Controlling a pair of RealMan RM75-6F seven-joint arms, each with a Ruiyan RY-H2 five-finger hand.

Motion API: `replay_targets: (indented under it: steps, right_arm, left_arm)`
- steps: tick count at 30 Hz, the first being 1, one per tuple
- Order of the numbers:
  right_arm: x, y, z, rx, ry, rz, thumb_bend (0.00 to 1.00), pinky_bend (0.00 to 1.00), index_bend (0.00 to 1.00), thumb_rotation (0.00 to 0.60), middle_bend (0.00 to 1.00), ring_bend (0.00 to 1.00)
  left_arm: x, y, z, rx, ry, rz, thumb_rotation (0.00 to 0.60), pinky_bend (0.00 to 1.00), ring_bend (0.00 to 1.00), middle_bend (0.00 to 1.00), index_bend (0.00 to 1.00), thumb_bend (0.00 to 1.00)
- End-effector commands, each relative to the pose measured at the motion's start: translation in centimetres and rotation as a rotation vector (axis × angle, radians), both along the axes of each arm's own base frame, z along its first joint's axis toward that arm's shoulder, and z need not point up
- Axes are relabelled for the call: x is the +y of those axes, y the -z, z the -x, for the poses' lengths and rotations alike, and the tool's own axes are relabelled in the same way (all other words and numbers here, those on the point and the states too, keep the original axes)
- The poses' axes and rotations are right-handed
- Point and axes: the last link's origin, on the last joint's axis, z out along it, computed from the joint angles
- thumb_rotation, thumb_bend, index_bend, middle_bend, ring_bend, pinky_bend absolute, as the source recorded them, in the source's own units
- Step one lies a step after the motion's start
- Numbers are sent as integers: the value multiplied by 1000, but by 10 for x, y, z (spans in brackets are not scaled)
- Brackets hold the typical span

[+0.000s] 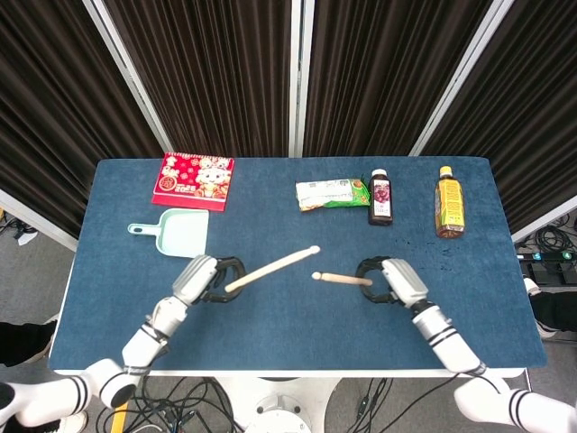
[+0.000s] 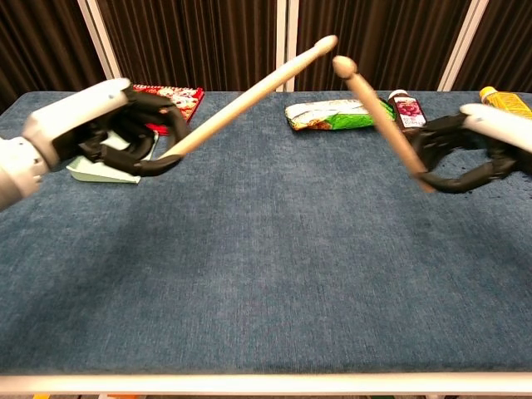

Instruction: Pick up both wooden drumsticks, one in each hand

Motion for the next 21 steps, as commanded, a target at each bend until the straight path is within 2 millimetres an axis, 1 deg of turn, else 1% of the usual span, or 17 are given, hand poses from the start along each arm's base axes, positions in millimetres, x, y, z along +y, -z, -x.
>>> replay_targets:
  steps: [1, 5, 12, 21]
  right_arm:
    - [1, 12, -15, -26, -33, -27, 759, 347, 676, 600, 597, 374]
    - [5, 24, -32, -57, -59, -46, 760, 347, 677, 600, 597, 376]
    - [4, 33, -49, -99, -73, -54, 759, 347, 679, 600, 597, 377]
    - [3, 37, -57, -107, -85, -55, 760, 347, 681, 600, 597, 378]
  left_arm:
    - [3, 6, -13, -23, 51, 12, 600, 901, 779, 649, 658, 511]
    - [6, 12, -24, -40, 78, 29, 600, 901, 778, 649, 658, 511]
    - [7, 19, -32, -44, 102, 38, 600, 900, 778, 649, 658, 511]
    - [4, 21, -34, -54, 110, 42, 600, 899, 778, 649, 658, 510]
